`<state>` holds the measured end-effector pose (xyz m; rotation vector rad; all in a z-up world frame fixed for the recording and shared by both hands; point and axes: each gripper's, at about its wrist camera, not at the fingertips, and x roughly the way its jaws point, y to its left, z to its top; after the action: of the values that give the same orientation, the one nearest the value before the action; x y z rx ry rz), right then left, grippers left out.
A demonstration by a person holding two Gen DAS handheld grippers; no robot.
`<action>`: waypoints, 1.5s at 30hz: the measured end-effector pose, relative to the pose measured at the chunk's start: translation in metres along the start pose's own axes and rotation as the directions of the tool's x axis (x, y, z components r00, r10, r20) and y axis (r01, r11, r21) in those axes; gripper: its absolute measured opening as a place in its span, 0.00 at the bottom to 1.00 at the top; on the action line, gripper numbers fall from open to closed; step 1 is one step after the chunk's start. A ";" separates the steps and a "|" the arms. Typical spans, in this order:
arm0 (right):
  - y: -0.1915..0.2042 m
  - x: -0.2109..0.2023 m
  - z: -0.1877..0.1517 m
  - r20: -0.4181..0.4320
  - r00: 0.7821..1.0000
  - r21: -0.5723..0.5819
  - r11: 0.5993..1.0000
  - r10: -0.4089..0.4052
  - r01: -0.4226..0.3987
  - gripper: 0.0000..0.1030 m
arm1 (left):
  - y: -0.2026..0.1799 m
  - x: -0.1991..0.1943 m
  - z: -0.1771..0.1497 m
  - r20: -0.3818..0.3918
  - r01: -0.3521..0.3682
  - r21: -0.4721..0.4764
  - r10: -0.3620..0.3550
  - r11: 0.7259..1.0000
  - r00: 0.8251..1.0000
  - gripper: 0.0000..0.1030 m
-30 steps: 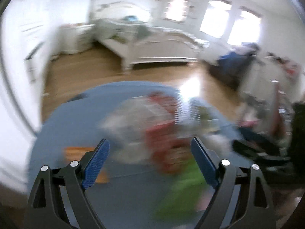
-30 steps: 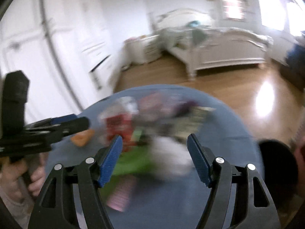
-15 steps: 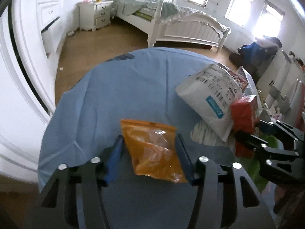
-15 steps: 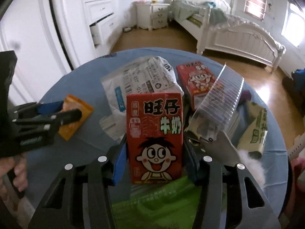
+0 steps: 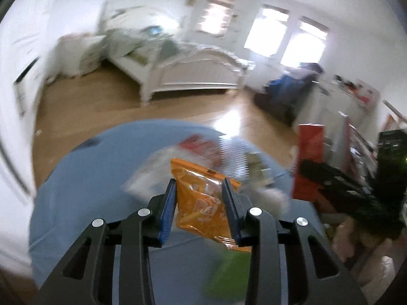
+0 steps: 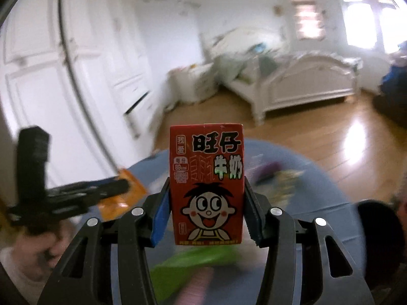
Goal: Collect trash
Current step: 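Carry both items to the black bin and open both tools to drop them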
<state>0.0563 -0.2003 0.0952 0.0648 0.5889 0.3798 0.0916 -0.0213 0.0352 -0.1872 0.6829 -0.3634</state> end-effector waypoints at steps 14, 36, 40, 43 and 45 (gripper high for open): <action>-0.206 -0.062 -0.059 -0.014 0.917 0.205 0.897 -0.398 0.392 0.49 | -0.199 0.136 0.021 -0.136 0.328 0.159 -0.308 0.931 0.942 0.35; -0.308 -0.011 -0.124 -0.151 0.899 0.351 0.828 -0.411 0.438 0.50 | -0.277 0.257 -0.012 -0.343 0.357 0.179 -0.282 0.917 0.896 0.35; -0.311 -0.007 -0.125 -0.162 0.901 0.358 0.827 -0.403 0.434 0.50 | -0.284 0.265 -0.013 -0.353 0.351 0.184 -0.272 0.918 0.895 0.35; -0.313 -0.005 -0.126 -0.169 0.902 0.364 0.826 -0.397 0.431 0.50 | -0.288 0.271 -0.014 -0.363 0.350 0.186 -0.266 0.918 0.893 0.35; -0.317 -0.003 -0.126 -0.173 0.903 0.367 0.825 -0.394 0.430 0.50 | -0.289 0.274 -0.014 -0.368 0.345 0.187 -0.260 0.920 0.893 0.35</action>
<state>0.0888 -0.5018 -0.0611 0.3076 0.7442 -0.1688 0.2019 -0.3940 -0.0525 0.0106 0.9420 -0.7934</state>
